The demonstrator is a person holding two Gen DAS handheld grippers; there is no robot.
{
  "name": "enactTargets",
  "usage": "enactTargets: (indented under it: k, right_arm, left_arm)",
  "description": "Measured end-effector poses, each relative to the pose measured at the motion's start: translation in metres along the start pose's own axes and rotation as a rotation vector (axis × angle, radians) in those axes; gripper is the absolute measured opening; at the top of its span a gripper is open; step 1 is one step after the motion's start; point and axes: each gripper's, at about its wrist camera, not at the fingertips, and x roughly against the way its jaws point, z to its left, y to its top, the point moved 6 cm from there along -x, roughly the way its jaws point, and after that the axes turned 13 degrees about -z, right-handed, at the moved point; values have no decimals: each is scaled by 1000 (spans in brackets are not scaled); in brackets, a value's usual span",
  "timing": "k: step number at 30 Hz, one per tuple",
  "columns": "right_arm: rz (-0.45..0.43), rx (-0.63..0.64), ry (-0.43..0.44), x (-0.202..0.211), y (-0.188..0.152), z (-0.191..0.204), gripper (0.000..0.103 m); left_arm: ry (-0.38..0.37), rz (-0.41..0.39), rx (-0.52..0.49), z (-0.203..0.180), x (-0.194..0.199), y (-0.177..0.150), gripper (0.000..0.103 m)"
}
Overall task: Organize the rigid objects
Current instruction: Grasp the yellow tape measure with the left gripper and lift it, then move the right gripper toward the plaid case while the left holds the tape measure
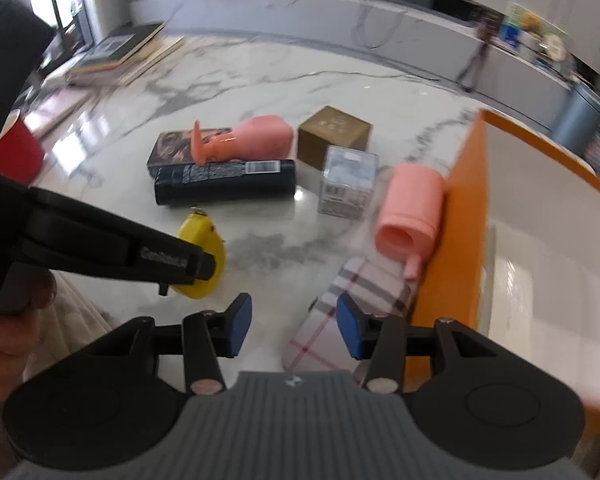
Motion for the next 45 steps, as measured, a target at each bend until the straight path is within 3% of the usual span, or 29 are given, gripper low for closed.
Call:
enactTargets:
  k: [2, 4, 11, 15, 19, 23, 27, 31, 33, 36, 38, 39, 42, 45]
  right_arm:
    - [-11, -41, -22, 6, -9, -2, 50]
    - [-10, -67, -58, 10, -18, -6, 66]
    - [17, -158, -132, 7, -38, -23, 67]
    - [37, -200, -159, 4, -45, -28, 81]
    - [55, -304, -148, -3, -47, -34, 81]
    - [71, -287, -156, -13, -49, -24, 81]
    - [92, -290, -152, -23, -53, -21, 69]
    - [81, -231, -120, -23, -51, -12, 34]
    - [87, -193, -71, -23, -50, -2, 24]
    - [93, -157, -47, -24, -50, 8, 23]
    - [99, -181, -68, -23, -50, 4, 36]
    - [105, -212, -88, -22, -51, 0, 54]
    - [97, -296, -109, -19, -51, -15, 59]
    - [103, -400, -133, -18, -52, -26, 74]
  left_arm:
    - [-5, -3, 2, 2, 2, -3, 22]
    - [-11, -2, 5, 4, 3, -8, 22]
    - [-7, -29, -9, 6, 6, -18, 22]
    - [-10, -50, -9, 8, 8, -19, 22]
    - [-7, -62, -6, 8, 8, -18, 22]
    - [13, -69, -5, 10, 9, -18, 22]
    - [26, -66, -7, 13, 10, -18, 22]
    - [36, -59, -9, 15, 10, -17, 22]
    - [40, -55, -4, 17, 11, -17, 22]
    - [43, -55, 0, 19, 11, -18, 22]
    - [40, -56, 5, 20, 12, -18, 22]
    - [40, -57, 7, 20, 12, -18, 22]
    - [41, -61, 9, 19, 11, -18, 22]
    - [43, -69, 18, 20, 11, -15, 22]
